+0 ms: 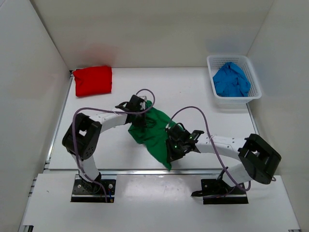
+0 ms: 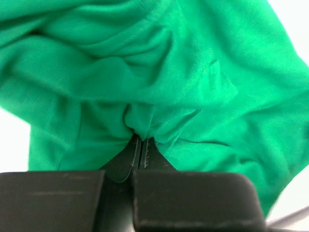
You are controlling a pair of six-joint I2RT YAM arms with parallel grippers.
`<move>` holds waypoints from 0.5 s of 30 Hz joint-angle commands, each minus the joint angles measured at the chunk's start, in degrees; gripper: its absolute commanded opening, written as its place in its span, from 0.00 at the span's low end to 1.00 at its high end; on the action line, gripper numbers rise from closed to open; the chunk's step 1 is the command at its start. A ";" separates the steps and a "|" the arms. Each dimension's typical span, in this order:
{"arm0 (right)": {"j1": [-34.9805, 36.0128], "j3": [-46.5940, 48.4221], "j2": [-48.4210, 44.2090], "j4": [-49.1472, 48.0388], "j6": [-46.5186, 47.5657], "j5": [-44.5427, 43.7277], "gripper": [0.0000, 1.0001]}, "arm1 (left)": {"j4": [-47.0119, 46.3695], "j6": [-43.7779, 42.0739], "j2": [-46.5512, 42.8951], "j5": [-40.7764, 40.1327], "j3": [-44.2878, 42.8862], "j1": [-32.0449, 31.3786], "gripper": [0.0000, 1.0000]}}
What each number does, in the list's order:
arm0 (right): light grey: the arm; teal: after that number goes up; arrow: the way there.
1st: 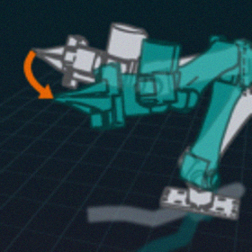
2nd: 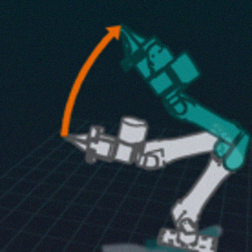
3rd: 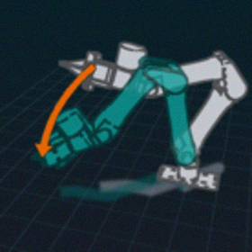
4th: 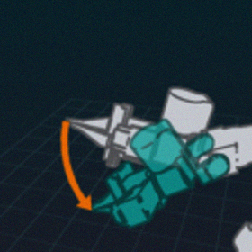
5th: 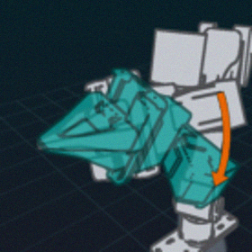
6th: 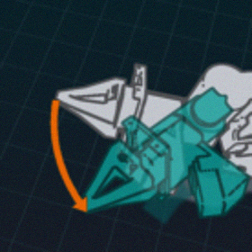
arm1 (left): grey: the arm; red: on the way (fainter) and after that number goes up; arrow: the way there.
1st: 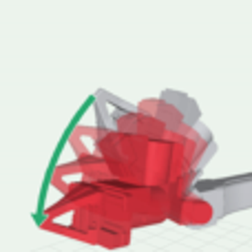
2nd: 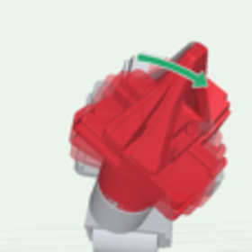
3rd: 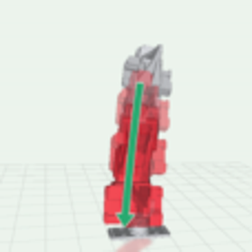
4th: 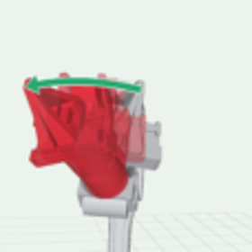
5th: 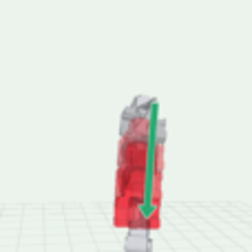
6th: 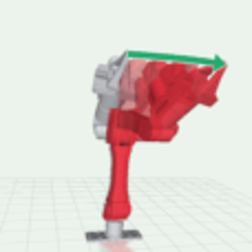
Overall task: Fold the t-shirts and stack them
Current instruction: Flatten out the tshirt
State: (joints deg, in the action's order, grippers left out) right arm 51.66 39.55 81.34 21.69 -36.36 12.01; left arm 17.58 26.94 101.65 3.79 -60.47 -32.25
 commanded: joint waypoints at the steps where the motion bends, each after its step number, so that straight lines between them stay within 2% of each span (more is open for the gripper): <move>1: -5.05 7.62 -8.97 9.57 5.41 -7.17 0.00 | 8.42 -1.89 -11.44 2.26 -6.31 6.91 0.00; 6: -21.49 20.88 -21.12 15.55 13.84 -5.78 0.00 | 11.77 0.21 -25.06 9.03 -14.31 19.04 0.00; 8: -30.96 28.27 -23.67 17.50 16.91 -3.59 0.00 | 13.43 0.57 -29.29 10.79 -18.61 23.70 0.00; 12: -44.07 35.06 -26.66 20.49 20.36 2.48 0.00 | 16.60 1.27 -33.87 8.96 -23.55 25.83 0.00; 15: -49.62 36.12 -28.86 20.49 22.12 4.86 0.00 | 13.98 2.93 -38.79 5.45 -22.16 25.48 0.00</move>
State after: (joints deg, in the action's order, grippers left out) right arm 6.66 75.13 53.80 34.89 -19.25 15.66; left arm 29.47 28.97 64.82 15.86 -83.64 -8.43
